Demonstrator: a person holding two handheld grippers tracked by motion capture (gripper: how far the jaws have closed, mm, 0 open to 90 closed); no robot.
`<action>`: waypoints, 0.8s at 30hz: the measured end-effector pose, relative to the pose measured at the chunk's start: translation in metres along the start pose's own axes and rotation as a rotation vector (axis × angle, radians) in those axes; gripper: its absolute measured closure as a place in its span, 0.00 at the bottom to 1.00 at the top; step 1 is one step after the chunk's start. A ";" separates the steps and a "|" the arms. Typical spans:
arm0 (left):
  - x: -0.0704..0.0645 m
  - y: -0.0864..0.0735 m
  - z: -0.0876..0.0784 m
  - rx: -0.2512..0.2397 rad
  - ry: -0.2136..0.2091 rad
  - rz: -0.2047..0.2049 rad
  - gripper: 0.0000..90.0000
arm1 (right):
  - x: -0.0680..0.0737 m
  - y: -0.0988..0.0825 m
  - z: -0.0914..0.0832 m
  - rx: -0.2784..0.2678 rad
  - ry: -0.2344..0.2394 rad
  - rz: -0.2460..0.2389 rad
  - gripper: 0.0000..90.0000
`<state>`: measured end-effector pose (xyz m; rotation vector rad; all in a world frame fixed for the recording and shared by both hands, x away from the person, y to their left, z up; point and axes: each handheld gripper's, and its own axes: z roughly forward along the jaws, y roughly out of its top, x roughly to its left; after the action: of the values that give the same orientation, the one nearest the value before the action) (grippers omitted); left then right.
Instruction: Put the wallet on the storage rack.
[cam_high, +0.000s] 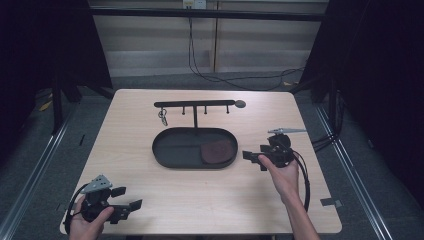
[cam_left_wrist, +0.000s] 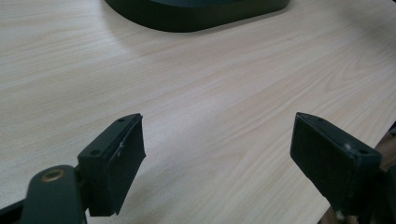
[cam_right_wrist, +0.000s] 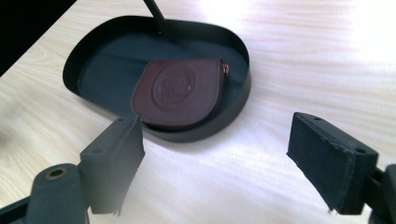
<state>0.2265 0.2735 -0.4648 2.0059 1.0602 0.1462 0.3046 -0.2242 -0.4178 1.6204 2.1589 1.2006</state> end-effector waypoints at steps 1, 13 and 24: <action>0.000 0.000 0.000 -0.001 -0.001 -0.001 0.20 | 0.000 -0.003 -0.001 0.004 -0.002 0.003 0.19; -0.001 -0.001 -0.001 0.000 -0.014 -0.005 0.19 | -0.002 -0.042 -0.022 -0.016 -0.019 -0.002 0.19; -0.002 -0.002 -0.002 0.007 -0.011 -0.005 0.19 | -0.001 -0.082 -0.036 -0.022 -0.062 -0.013 0.19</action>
<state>0.2237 0.2739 -0.4647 2.0079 1.0604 0.1286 0.2249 -0.2491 -0.4513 1.6104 2.1075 1.1507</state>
